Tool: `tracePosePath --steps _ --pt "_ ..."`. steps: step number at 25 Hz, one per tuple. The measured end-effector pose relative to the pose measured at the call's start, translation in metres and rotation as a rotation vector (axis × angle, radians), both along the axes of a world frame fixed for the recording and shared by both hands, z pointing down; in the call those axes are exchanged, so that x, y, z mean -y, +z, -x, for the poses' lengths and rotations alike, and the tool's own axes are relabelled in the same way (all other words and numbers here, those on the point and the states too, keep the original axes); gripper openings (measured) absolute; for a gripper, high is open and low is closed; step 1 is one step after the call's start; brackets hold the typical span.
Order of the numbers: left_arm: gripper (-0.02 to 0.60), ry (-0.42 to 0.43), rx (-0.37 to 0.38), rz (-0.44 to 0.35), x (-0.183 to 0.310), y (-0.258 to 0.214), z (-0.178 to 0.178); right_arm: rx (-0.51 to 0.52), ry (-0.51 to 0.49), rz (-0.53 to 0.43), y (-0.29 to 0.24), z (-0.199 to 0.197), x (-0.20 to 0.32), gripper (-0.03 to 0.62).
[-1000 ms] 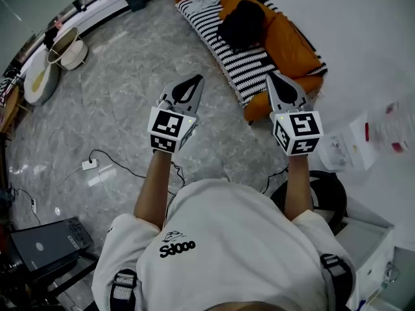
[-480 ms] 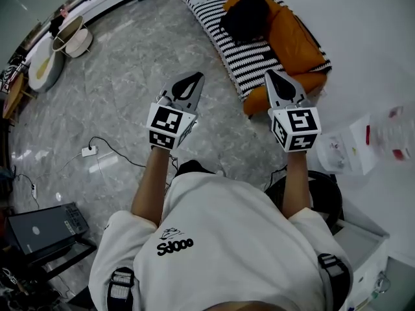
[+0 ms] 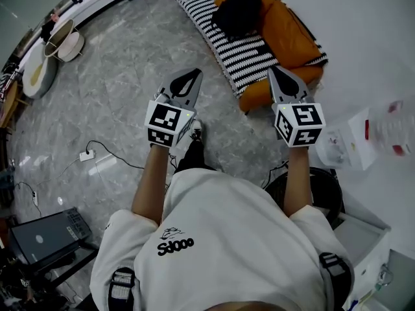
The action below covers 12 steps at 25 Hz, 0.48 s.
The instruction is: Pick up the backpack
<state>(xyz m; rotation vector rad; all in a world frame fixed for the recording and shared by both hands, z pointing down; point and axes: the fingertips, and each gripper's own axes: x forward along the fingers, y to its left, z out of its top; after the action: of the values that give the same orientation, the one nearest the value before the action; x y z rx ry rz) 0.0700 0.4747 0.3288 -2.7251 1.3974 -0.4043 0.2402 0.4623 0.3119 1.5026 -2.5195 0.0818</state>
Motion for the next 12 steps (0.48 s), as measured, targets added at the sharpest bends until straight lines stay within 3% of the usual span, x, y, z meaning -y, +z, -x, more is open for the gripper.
tracePosePath --steps 6,12 --pt "0.026 0.032 -0.014 -0.010 0.048 0.007 0.005 0.002 0.023 -0.007 0.005 0.005 0.045 0.035" --pt "0.026 0.059 -0.029 -0.019 0.130 0.006 0.023 -0.015 0.041 -0.020 0.000 0.027 0.118 0.035"
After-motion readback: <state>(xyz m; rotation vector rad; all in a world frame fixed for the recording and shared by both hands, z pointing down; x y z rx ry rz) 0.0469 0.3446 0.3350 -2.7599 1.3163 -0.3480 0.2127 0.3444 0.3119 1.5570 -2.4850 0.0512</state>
